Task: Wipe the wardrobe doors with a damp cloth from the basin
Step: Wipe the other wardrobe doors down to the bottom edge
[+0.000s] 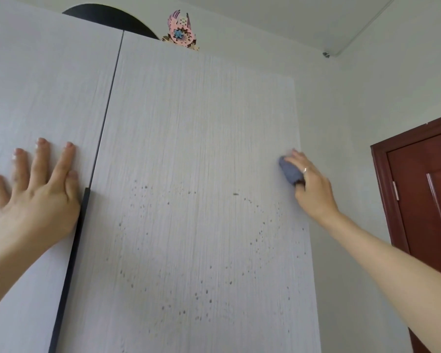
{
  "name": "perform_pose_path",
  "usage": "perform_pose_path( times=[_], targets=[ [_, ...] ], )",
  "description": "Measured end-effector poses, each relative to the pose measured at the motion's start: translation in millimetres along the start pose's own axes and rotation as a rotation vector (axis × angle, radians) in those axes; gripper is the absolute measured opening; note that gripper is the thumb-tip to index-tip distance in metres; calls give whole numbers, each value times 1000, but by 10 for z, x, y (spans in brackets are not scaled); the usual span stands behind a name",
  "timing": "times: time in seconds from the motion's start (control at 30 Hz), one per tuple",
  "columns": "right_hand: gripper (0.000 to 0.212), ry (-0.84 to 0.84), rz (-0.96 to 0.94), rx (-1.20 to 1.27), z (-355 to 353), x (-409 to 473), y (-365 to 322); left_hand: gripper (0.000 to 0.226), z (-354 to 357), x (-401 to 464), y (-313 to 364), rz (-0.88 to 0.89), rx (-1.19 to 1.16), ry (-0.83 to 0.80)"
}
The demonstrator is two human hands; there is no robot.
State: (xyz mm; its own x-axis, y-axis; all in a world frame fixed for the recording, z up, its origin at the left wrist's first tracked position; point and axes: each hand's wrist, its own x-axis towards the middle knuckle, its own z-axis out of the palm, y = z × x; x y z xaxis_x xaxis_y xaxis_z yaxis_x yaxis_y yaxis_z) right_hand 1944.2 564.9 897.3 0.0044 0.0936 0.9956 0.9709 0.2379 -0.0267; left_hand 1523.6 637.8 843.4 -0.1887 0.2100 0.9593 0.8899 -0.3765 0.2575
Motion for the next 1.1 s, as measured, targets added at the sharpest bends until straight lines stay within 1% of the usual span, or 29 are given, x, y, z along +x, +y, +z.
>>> perform_pose_path(
  times=[0.13, 0.23, 0.3, 0.37, 0.43, 0.47, 0.57, 0.67, 0.73, 0.83, 0.9, 0.97, 1.07, 1.1],
  targets=[
    [63, 86, 114, 74, 9, 611, -170, 65, -2, -29, 15, 2, -22, 2],
    [65, 121, 122, 91, 96, 620, -223, 67, 1, -6, -12, -9, 2, -19],
    [67, 123, 84, 67, 177, 400, -259, 68, 14, 27, -60, -14, 70, -82],
    [68, 112, -1, 54, 252, 86, -297, 64, 33, 48, -92, 1, 124, -108],
    [70, 97, -115, 30, 298, -276, -312, 60, 14, 28, -86, -24, 31, -72],
    [71, 87, -148, 13, 300, -462, -287, 62, -2, 14, -82, -17, -8, -61],
    [74, 30, -183, -33, 248, -915, -165, 67, -27, -58, -77, 18, -38, -61],
    [80, -62, -217, -67, 132, -977, -53, 63, -3, -82, -83, 1, -47, -75],
    [78, -47, -126, -32, 94, -780, -43, 54, 30, -71, -82, -43, -24, -85],
    [71, 74, 106, 8, 151, -549, -155, 51, 62, -90, -120, -37, 28, -86],
    [69, 127, 129, -22, 223, -611, -265, 52, 40, -114, -114, -51, 26, -82],
    [68, 113, -11, -49, 310, -815, -369, 54, 19, -130, -103, -50, 30, -81],
    [60, 7, -331, -70, 359, -1066, -546, 50, 13, -142, -107, -37, 53, -85],
    [58, -23, -397, -66, 336, -1042, -592, 50, 9, -150, -106, -41, 46, -85]
  ],
)
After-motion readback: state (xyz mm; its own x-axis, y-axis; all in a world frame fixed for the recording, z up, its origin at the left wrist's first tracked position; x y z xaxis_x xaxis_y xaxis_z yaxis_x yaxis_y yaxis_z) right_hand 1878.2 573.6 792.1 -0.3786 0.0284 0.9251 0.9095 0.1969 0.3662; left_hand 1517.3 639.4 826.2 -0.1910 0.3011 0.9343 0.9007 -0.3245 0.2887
